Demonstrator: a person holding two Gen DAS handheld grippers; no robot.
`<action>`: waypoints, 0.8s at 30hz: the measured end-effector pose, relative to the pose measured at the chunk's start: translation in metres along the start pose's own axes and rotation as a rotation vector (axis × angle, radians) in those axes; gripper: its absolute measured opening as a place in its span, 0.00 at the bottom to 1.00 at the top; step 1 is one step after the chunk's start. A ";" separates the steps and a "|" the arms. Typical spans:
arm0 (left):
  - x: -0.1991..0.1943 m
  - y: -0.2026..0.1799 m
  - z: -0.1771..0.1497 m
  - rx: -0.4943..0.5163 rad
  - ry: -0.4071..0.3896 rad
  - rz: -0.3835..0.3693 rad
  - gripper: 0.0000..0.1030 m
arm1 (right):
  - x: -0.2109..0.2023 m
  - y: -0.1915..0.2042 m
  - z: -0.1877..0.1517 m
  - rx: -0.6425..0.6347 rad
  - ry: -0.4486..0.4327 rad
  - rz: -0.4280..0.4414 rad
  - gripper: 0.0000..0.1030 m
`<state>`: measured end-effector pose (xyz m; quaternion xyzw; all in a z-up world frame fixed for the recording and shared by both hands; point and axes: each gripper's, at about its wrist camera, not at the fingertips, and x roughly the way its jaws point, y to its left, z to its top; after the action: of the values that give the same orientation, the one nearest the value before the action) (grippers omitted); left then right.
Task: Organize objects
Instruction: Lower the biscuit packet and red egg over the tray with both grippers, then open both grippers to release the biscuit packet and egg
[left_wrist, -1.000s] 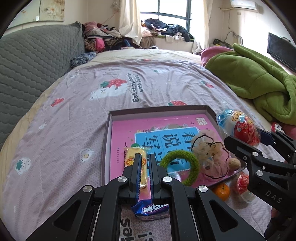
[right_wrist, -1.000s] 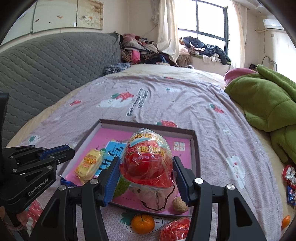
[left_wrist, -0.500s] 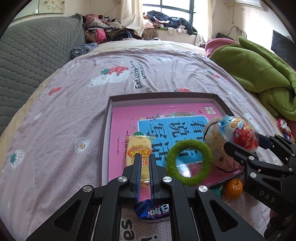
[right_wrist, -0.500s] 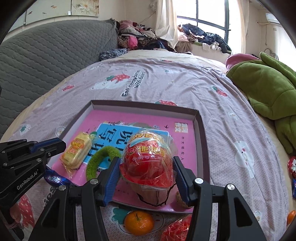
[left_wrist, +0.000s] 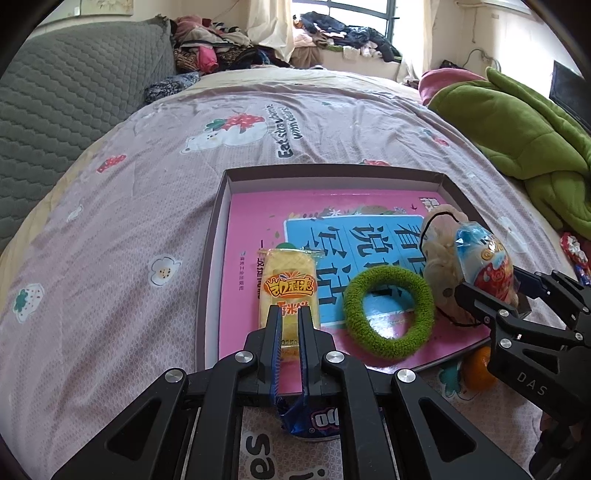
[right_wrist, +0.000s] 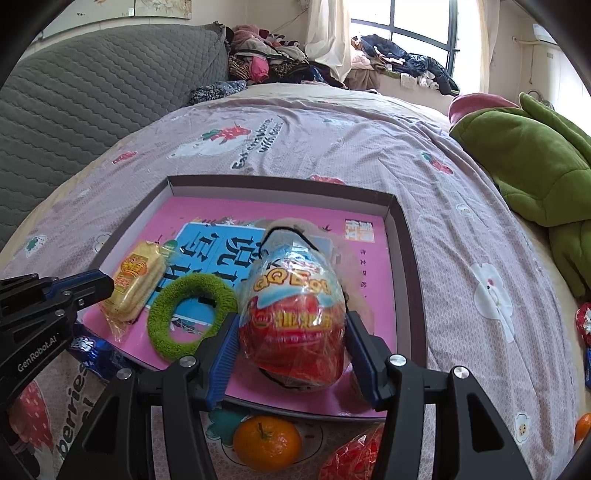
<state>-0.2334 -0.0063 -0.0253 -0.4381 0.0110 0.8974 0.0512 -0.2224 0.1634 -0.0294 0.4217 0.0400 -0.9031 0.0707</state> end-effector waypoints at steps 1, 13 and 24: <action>0.001 0.000 0.000 0.000 0.002 0.001 0.08 | 0.001 0.000 -0.001 0.002 0.002 -0.005 0.55; 0.000 0.004 -0.002 -0.018 0.009 0.000 0.20 | -0.003 -0.007 -0.002 0.021 0.014 -0.025 0.58; -0.008 0.006 0.000 -0.033 -0.004 0.000 0.43 | -0.017 -0.008 0.007 0.015 -0.014 -0.042 0.61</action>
<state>-0.2289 -0.0132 -0.0193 -0.4371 -0.0041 0.8983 0.0440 -0.2179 0.1725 -0.0116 0.4149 0.0414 -0.9076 0.0489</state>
